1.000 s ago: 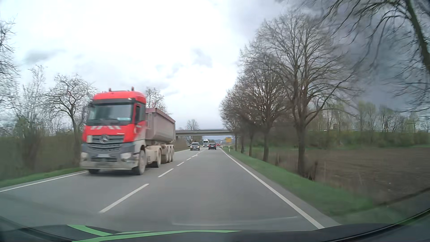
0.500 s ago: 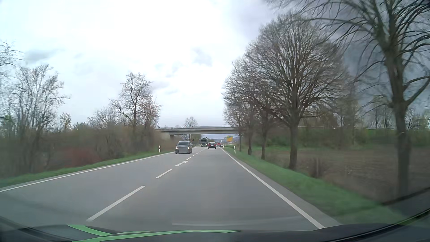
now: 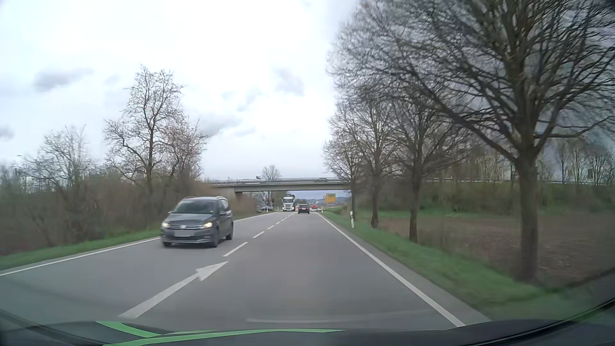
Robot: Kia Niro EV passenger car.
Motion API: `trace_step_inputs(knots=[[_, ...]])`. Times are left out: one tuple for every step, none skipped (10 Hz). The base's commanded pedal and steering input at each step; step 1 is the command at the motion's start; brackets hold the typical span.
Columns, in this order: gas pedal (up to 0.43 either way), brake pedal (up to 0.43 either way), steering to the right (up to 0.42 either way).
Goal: Follow the waypoints while adhering to traffic rules and regulations
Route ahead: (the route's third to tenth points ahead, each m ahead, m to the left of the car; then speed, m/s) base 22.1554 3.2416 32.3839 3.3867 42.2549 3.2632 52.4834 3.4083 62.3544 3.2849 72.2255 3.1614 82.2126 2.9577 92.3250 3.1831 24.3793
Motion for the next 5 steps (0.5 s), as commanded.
trace_step_inputs(knots=[[0.110, 0.000, 0.001], [0.118, 0.000, 0.000], [0.138, 0.000, 0.000], [0.157, 0.000, 0.001], [0.169, 0.000, 0.000]])
